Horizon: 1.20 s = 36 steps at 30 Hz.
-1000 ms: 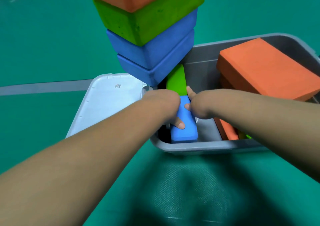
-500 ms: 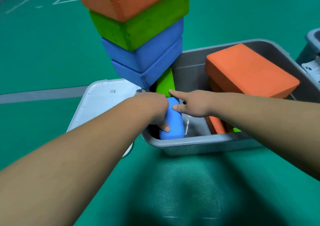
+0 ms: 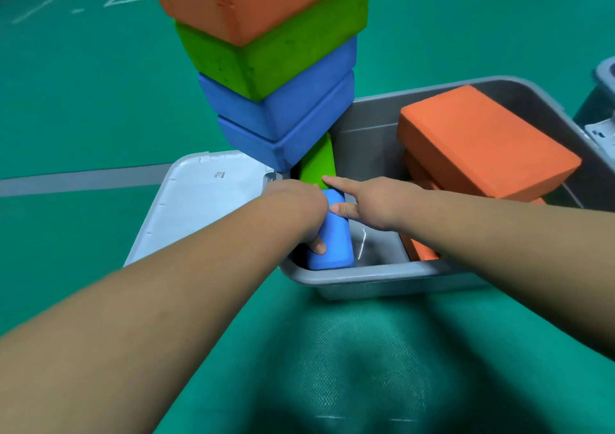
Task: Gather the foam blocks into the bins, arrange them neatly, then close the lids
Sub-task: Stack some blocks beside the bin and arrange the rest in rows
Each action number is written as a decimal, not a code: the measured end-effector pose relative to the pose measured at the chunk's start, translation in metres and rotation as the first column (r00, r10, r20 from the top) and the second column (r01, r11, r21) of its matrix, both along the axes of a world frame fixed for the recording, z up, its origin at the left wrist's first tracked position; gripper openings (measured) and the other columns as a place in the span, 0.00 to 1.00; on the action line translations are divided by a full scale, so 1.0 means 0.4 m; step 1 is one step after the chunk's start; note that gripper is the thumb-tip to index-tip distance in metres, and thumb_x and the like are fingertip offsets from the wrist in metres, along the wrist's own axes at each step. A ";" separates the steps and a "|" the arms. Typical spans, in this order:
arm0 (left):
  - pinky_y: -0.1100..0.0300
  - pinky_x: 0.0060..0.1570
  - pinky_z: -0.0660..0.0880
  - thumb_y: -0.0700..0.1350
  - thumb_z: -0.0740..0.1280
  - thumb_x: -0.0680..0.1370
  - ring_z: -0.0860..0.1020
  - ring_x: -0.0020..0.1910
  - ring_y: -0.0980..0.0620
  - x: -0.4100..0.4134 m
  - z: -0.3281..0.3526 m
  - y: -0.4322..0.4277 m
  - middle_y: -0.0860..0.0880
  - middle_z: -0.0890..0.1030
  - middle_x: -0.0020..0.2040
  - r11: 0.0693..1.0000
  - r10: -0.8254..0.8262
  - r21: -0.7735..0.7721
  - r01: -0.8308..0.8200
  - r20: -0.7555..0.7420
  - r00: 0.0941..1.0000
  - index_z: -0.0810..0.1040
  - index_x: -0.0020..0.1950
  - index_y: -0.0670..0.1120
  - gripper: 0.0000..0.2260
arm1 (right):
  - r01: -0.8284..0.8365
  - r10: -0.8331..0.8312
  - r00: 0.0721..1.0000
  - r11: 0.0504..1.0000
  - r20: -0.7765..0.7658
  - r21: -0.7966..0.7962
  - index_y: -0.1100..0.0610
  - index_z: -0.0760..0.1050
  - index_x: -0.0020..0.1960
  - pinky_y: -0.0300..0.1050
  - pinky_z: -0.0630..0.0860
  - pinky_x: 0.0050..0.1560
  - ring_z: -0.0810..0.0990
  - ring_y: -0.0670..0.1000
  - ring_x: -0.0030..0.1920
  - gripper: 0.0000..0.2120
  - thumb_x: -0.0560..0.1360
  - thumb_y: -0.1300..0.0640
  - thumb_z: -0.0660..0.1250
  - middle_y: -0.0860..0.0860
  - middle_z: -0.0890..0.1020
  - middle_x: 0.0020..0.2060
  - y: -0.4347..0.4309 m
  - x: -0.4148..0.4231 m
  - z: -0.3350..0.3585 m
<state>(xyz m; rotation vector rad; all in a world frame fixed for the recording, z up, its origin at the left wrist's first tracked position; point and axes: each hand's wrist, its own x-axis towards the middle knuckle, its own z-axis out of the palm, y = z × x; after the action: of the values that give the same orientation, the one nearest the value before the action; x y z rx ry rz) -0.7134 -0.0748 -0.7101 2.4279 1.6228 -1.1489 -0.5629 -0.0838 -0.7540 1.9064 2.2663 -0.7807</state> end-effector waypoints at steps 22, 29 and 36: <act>0.53 0.43 0.73 0.51 0.66 0.79 0.79 0.50 0.45 0.165 0.048 -0.044 0.53 0.77 0.46 0.972 -0.120 0.211 0.102 0.076 0.990 0.78 0.51 0.51 0.05 | 0.161 -0.316 0.790 0.933 0.525 0.321 0.44 0.49 0.80 0.67 0.68 0.68 0.67 0.66 0.71 0.55 0.63 0.25 0.71 0.57 0.64 0.74 -0.189 0.309 0.118; 0.53 0.36 0.70 0.49 0.64 0.80 0.79 0.47 0.46 0.181 0.027 -0.047 0.51 0.78 0.46 0.972 -0.101 0.222 0.075 0.106 0.989 0.76 0.44 0.50 0.06 | 0.110 -0.259 0.797 0.951 0.546 0.289 0.50 0.37 0.83 0.73 0.68 0.67 0.59 0.74 0.76 0.56 0.72 0.34 0.71 0.60 0.51 0.81 -0.204 0.303 0.113; 0.54 0.36 0.71 0.47 0.63 0.79 0.79 0.43 0.46 0.145 0.024 -0.038 0.50 0.77 0.44 0.959 -0.114 0.278 0.054 0.207 0.972 0.77 0.46 0.49 0.06 | 0.145 -0.308 0.855 0.915 0.417 0.377 0.58 0.52 0.81 0.70 0.71 0.66 0.67 0.70 0.74 0.50 0.69 0.40 0.71 0.61 0.61 0.79 -0.201 0.308 0.175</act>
<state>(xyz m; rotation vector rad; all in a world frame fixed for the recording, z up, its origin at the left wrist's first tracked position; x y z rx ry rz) -0.6553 -0.0899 -0.7005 2.6956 1.7186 -0.6667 -0.4399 -0.1642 -0.6840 2.2313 1.9740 0.0852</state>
